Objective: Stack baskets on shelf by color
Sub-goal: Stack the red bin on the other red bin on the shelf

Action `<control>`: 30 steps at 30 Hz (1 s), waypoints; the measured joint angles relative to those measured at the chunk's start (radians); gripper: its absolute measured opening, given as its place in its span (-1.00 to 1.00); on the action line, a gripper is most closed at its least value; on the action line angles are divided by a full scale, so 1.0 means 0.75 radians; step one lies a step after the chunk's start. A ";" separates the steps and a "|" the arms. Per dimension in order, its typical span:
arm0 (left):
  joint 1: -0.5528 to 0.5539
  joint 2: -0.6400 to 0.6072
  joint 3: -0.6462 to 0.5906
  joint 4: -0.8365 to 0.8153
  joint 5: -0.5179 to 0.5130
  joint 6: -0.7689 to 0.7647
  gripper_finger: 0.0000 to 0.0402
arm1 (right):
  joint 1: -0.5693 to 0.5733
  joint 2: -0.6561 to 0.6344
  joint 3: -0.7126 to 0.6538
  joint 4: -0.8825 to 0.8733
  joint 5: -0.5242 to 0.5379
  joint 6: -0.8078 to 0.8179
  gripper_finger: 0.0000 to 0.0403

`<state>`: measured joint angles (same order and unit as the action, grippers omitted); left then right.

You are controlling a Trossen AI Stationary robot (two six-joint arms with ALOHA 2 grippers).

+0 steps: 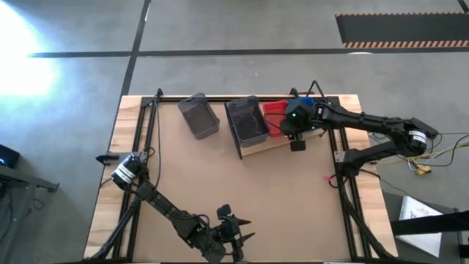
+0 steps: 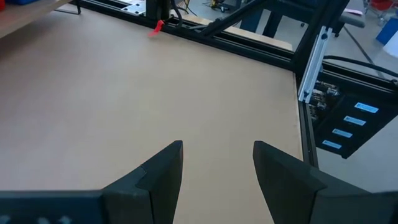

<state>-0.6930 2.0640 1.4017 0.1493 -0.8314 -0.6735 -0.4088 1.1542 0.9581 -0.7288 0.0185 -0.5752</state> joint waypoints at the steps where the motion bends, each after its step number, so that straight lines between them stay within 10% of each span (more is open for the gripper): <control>1: 0.000 0.000 0.000 0.000 0.000 0.000 -0.10 | 0.000 0.000 -0.001 0.000 -0.028 0.000 -0.26; 30: 0.000 0.000 0.000 0.008 -0.002 -0.001 -0.10 | 0.003 -0.028 -0.012 -0.177 0.287 -0.002 -0.55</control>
<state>-0.6930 2.0640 1.4017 0.1557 -0.8326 -0.6739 -0.4064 1.1329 0.9488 -0.8612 0.2337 -0.5766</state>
